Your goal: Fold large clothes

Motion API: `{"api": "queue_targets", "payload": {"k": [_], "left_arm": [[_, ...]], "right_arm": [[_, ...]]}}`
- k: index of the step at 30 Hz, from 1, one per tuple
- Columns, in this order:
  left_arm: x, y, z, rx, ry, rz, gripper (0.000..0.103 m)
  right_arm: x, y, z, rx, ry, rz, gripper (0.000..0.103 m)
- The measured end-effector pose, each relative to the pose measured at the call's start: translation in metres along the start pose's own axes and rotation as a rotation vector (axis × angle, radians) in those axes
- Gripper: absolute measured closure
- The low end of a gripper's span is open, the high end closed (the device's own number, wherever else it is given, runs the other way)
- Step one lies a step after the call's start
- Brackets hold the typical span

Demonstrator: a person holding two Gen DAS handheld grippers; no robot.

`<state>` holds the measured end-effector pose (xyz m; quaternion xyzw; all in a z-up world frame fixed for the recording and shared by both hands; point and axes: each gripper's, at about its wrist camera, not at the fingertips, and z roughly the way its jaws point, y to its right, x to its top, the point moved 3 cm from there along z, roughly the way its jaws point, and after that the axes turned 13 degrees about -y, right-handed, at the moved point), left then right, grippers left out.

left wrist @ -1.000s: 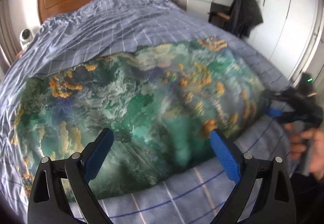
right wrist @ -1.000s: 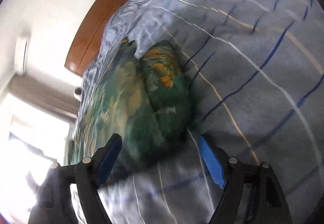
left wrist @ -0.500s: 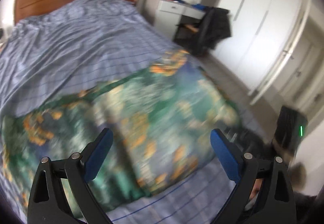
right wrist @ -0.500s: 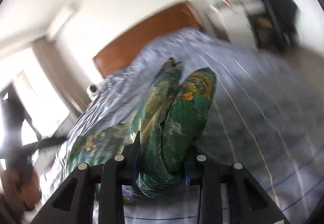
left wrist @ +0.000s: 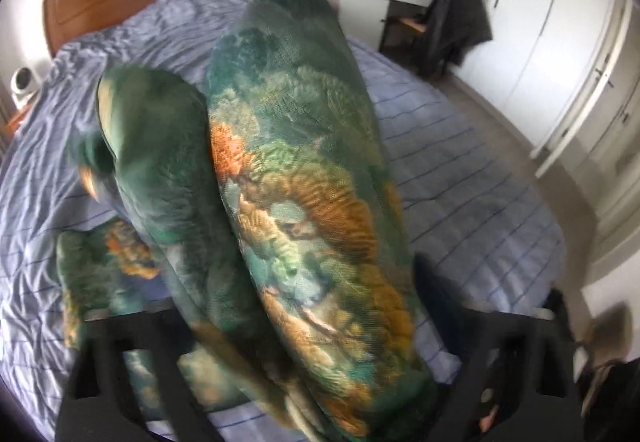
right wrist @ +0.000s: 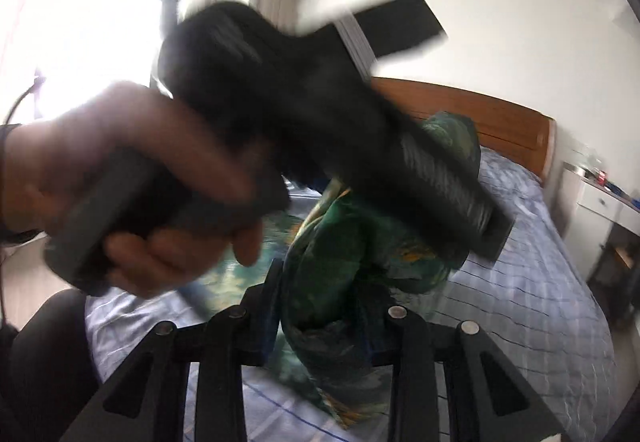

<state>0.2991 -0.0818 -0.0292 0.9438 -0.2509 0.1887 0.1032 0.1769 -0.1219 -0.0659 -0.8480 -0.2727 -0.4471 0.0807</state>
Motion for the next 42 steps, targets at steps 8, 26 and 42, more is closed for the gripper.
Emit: {"api": "queue_targets", "payload": {"k": [8,26,42], "left_arm": [[-0.014,-0.064,0.006,-0.102,0.035,-0.138,0.07],[-0.081,-0.234,0.038,-0.119,0.036,-0.428,0.07],[-0.118,-0.269,0.079,-0.209,0.075,-0.506,0.065]], "right_arm": [[0.006,-0.001,-0.002,0.11,-0.046,0.053,0.039],[-0.001,0.065,0.054,0.066,-0.22,0.236,0.039],[-0.012,0.002,0.216,0.134,-0.501,0.141,0.053]]}}
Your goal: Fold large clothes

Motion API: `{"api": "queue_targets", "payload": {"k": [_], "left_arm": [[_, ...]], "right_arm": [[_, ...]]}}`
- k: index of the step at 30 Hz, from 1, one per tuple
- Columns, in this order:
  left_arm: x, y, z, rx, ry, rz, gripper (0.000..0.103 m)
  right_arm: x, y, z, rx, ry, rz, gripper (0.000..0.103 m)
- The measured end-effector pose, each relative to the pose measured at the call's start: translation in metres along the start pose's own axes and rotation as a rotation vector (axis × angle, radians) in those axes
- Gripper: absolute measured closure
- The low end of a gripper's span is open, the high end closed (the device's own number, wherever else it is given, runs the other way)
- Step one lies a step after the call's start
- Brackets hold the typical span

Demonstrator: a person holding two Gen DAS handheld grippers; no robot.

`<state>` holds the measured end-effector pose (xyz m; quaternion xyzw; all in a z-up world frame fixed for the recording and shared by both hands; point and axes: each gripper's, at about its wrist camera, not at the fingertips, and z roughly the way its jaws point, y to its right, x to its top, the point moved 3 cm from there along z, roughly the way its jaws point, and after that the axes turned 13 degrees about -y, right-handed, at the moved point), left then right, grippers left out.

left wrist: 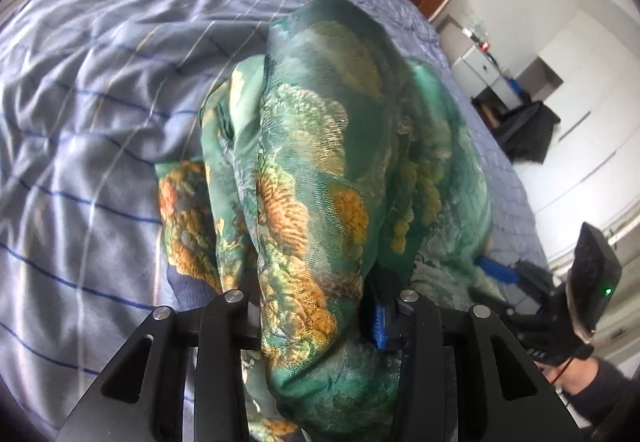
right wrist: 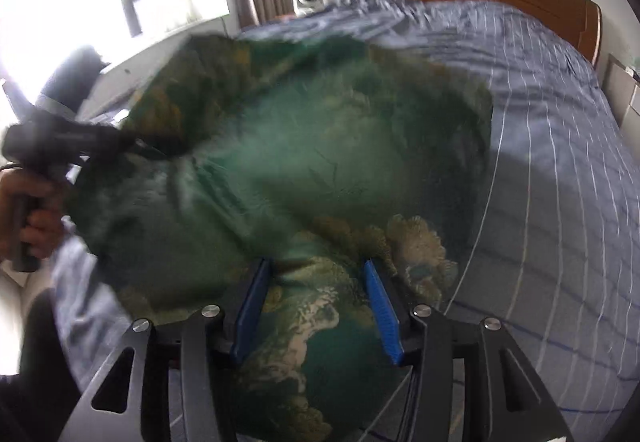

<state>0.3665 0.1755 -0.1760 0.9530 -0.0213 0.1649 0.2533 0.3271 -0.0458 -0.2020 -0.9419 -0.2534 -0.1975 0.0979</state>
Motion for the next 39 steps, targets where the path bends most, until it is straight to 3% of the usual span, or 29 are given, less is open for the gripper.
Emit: {"api": "queue_targets", "payload": {"k": [4,8,13,16,21,23,25,30,36,39], "left_arm": [[0.001,0.001,-0.003,0.001,0.003,-0.009,0.061],[0.0,0.01,-0.022,0.008,-0.013,0.024,0.057],[-0.005,0.005,-0.034,-0.002,-0.018,0.012,0.052],[-0.01,0.0,-0.041,0.01,-0.014,0.011,0.05],[-0.012,-0.012,-0.037,0.045,-0.024,-0.002,0.05],[-0.011,-0.016,-0.031,0.039,-0.034,-0.019,0.05],[-0.011,-0.018,-0.028,0.03,-0.034,-0.03,0.047],[-0.016,-0.02,-0.028,0.027,-0.02,-0.032,0.046],[-0.018,-0.016,-0.028,0.05,-0.011,-0.026,0.046],[-0.02,-0.013,-0.029,0.064,-0.005,-0.022,0.046]], "right_arm": [[0.005,0.004,0.006,-0.002,-0.023,0.054,0.053],[0.027,0.001,-0.016,0.014,-0.126,0.023,0.051],[0.1,0.003,-0.052,0.069,-0.016,0.052,0.051],[0.15,-0.003,-0.035,0.076,0.008,0.053,0.051],[0.183,-0.014,0.044,0.084,-0.15,0.066,0.051],[0.179,-0.017,0.069,0.061,-0.218,0.067,0.05],[0.176,-0.017,0.068,0.048,-0.21,0.062,0.051],[0.146,-0.024,0.012,0.02,-0.116,-0.023,0.051],[0.059,-0.034,-0.073,0.036,0.009,-0.108,0.051],[0.013,-0.037,-0.098,-0.025,0.038,-0.107,0.051]]}}
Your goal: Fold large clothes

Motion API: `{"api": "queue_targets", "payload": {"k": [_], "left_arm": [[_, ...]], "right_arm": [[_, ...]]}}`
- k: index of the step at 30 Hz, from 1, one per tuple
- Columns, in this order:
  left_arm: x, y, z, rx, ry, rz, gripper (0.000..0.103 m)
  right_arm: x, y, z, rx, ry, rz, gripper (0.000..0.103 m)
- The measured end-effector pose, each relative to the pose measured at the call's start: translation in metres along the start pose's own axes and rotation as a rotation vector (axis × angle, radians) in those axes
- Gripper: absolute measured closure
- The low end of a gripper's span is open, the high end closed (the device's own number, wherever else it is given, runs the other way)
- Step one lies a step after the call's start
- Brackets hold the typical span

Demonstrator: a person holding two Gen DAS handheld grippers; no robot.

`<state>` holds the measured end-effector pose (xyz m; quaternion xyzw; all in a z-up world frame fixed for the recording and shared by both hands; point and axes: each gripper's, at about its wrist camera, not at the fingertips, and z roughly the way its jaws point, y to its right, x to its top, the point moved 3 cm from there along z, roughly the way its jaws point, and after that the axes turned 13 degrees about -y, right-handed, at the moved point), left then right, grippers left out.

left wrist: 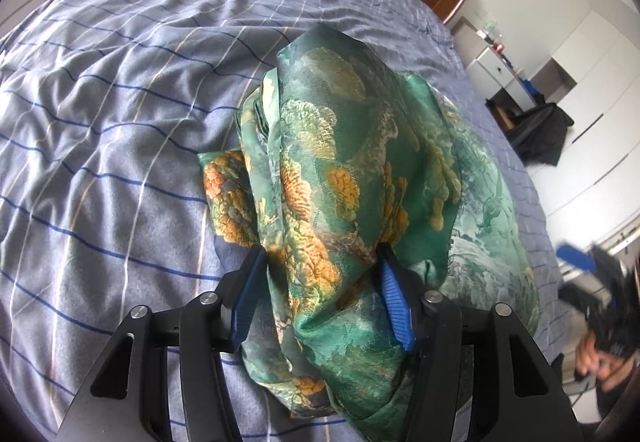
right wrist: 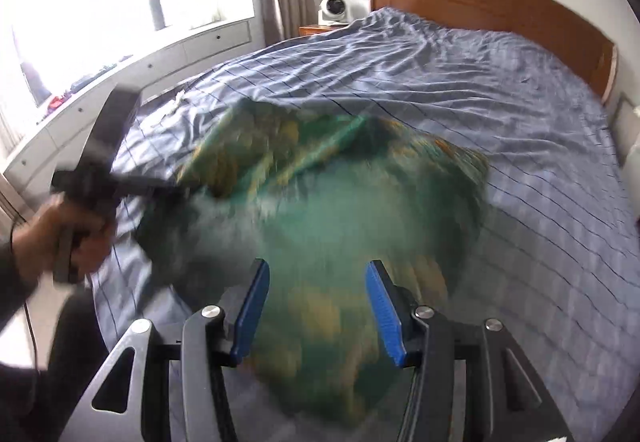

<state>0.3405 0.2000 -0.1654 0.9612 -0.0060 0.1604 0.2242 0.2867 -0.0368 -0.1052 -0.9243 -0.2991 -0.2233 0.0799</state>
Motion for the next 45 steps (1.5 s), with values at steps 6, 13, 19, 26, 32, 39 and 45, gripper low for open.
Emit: {"api": "queue_targets", "payload": {"k": [6,13,19,26,32,39,45], "left_arm": [[-0.004,0.005,0.002,0.008,0.006,-0.007,0.045],[-0.007,0.003,0.008,0.006,0.012,-0.012,0.041],[-0.01,0.003,0.013,0.003,0.023,-0.009,0.04],[-0.01,0.003,0.017,0.005,0.026,-0.015,0.039],[-0.012,0.007,0.015,0.017,0.023,-0.032,0.038],[-0.012,0.015,-0.007,0.031,0.039,-0.072,0.024],[-0.016,0.026,-0.047,0.021,0.085,-0.081,0.014]], "right_arm": [[-0.039,-0.007,0.02,0.022,-0.027,0.108,0.051],[-0.045,-0.002,0.043,0.002,-0.022,0.152,0.05],[-0.049,0.0,0.061,0.006,-0.049,0.153,0.05],[-0.049,0.008,0.073,0.075,-0.083,0.18,0.05],[-0.048,0.006,0.068,0.079,-0.087,0.179,0.05],[-0.051,0.0,0.014,0.079,0.014,0.183,0.037],[-0.063,0.02,-0.044,0.026,0.137,0.261,0.024]]}}
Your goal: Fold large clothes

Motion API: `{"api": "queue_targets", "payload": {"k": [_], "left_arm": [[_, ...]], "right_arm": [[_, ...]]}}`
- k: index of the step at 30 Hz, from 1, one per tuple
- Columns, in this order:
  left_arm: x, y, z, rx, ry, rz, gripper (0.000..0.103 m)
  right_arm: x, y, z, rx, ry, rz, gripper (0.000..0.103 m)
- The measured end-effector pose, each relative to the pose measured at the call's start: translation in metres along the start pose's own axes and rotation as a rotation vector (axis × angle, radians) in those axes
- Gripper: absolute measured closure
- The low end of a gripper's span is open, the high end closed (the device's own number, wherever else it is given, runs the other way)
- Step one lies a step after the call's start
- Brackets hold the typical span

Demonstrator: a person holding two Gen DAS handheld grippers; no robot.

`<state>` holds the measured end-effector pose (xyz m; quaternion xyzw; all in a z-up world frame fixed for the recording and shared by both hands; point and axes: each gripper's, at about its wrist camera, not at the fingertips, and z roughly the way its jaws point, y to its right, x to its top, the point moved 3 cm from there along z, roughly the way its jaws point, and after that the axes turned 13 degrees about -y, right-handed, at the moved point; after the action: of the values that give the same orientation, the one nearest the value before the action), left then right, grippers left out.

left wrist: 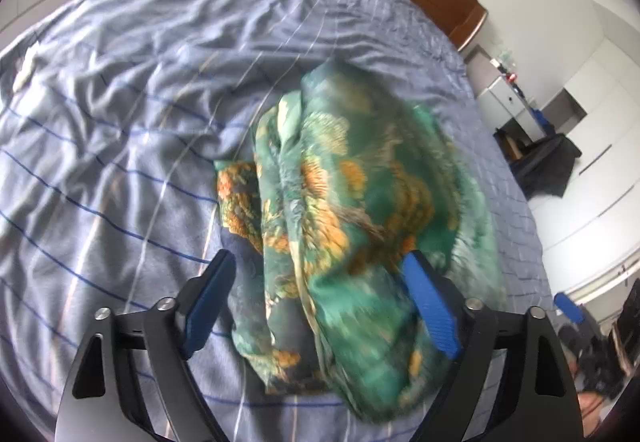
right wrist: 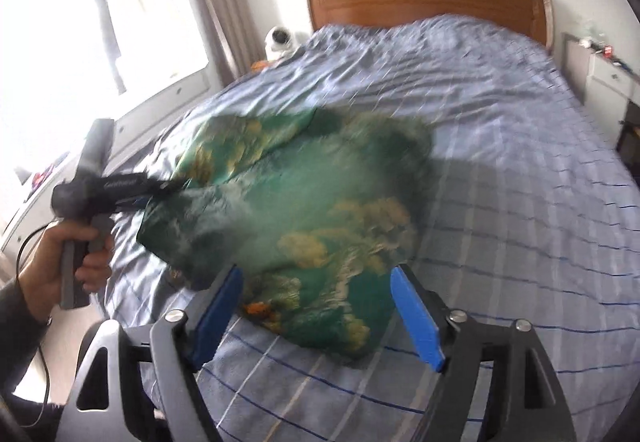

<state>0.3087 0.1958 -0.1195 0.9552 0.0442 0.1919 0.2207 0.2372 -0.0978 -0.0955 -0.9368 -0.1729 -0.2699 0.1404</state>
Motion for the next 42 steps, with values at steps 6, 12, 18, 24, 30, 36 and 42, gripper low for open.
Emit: {"api": "queue_targets", "payload": {"k": [6,12,18,24,30,36,42], "left_arm": [[0.001,0.009,-0.034,-0.002,0.015,0.059,0.01],[0.03,0.0,-0.05,-0.153,-0.01,0.009,0.008],[0.051,0.015,0.01,-0.09,-0.136,0.047,0.008],[0.037,-0.021,0.077,-0.078,-0.262,-0.019,0.009],[0.033,-0.04,0.096,-0.164,-0.271,-0.011,0.005],[0.031,-0.056,0.116,-0.264,-0.278,-0.016,0.0],[0.031,-0.07,0.121,-0.319,-0.24,-0.04,0.0]], "right_arm": [[-0.009,0.036,-0.028,-0.075,0.044,0.062,0.024],[-0.012,0.064,-0.029,-0.073,0.026,0.163,0.024],[-0.003,0.064,-0.013,0.008,-0.004,0.202,0.024],[0.024,0.065,0.024,0.11,-0.073,0.174,0.024],[0.034,0.096,0.089,0.228,-0.185,0.243,0.024],[0.03,0.115,0.146,0.488,-0.248,0.362,0.02],[0.045,0.102,0.182,0.58,-0.301,0.379,0.011]]}}
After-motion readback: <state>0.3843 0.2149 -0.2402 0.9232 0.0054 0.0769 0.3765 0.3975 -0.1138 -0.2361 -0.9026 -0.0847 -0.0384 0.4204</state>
